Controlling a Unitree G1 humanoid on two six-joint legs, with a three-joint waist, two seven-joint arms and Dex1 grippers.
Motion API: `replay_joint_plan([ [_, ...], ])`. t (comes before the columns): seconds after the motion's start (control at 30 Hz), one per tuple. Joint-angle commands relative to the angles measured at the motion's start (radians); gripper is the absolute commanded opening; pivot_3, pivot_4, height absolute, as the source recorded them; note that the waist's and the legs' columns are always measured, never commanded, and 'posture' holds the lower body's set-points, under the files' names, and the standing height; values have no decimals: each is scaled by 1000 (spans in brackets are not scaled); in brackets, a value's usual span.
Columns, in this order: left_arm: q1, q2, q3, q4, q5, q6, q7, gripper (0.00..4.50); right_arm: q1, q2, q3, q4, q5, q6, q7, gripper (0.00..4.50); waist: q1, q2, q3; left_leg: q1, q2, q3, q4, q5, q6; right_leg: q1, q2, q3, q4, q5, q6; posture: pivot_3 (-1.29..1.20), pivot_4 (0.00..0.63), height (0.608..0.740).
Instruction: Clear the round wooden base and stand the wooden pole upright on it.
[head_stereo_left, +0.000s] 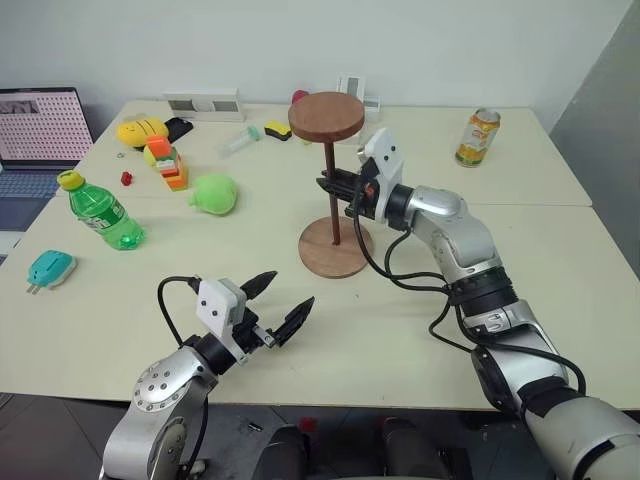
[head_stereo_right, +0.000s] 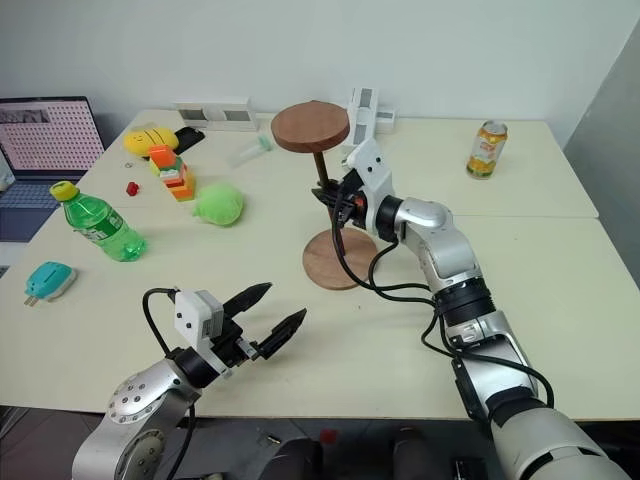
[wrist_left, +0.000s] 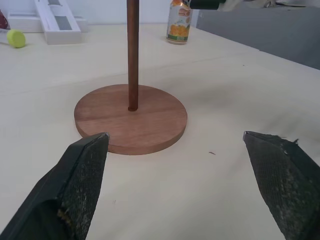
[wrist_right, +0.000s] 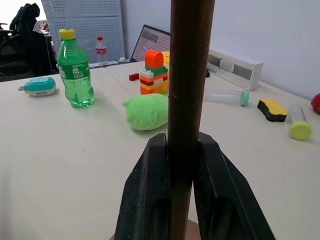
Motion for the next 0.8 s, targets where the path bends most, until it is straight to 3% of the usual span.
replay_joint_plan([
  [0.03, 2, 9, 3, -19, 2, -23, -9, 4500, 17, -1, 6, 16, -26, 18, -1, 259, 0, 0, 0, 0, 0, 0, 0, 0, 0, 0, 0, 0, 0, 0, 0, 0, 150, 740],
  [0.57, -3, 23, 22, -11, -11, -20, -18, 4500, 113, 25, 62, -123, -44, 83, 10, 259, -3, 1, -1, 1, 0, 0, -1, 0, 0, 0, 0, 1, 0, 0, 0, 0, 150, 740],
  [0.8, -7, 23, 21, -4, -7, -19, -25, 4500, 78, 46, 60, 18, -108, 119, -61, 259, -3, 3, -4, 2, 0, 0, -2, 0, 0, 1, 0, 1, 0, 0, 0, 0, 150, 740],
])
